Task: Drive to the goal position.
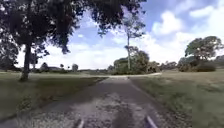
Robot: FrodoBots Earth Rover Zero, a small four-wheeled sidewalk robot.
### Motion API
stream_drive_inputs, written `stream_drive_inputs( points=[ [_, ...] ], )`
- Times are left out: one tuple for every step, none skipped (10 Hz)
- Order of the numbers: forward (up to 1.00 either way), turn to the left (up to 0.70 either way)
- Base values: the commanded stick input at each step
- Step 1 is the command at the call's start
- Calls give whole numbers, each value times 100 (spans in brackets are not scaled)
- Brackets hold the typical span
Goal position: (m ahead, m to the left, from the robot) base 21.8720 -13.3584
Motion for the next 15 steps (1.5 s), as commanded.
stream_drive_inputs(
  points=[
    [69,4],
    [69,3],
    [69,3],
    [69,3],
    [69,3],
    [69,3],
    [69,3],
    [69,3],
    [69,3],
    [69,3],
    [69,3],
    [69,3],
    [69,15],
    [69,28],
    [69,23]
  ],
)
